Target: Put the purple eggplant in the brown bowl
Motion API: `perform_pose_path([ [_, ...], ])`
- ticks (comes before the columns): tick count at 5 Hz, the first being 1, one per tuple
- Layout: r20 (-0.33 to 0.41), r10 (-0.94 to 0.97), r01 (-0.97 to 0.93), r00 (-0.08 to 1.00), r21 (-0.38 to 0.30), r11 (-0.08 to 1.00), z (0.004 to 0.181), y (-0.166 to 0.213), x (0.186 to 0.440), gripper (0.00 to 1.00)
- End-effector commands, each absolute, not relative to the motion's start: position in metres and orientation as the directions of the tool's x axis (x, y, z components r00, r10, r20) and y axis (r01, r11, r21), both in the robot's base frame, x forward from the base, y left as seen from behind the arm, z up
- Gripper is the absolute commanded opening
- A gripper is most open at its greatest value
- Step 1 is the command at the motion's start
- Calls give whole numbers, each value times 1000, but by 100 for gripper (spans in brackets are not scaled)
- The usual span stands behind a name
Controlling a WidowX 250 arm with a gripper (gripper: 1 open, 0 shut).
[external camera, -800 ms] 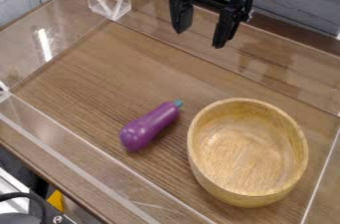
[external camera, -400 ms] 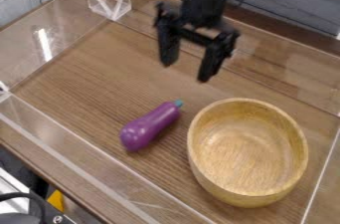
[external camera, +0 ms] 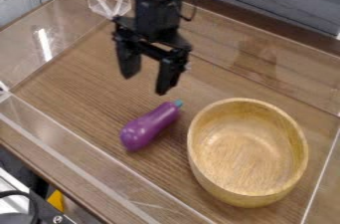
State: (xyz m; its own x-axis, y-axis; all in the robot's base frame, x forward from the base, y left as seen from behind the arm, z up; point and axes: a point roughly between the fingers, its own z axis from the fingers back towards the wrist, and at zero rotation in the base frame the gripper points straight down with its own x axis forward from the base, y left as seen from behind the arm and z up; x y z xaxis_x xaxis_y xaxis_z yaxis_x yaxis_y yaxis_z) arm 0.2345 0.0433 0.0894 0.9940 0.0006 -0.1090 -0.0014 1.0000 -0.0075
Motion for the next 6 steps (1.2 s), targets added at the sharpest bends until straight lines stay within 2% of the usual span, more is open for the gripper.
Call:
perform_pose_path([
  [1, -46, -6, 6, 999, 3, 1000, 92, 50, 231, 100],
  [6, -20, -4, 4, 1000, -5, 1000, 54, 50, 229, 100],
])
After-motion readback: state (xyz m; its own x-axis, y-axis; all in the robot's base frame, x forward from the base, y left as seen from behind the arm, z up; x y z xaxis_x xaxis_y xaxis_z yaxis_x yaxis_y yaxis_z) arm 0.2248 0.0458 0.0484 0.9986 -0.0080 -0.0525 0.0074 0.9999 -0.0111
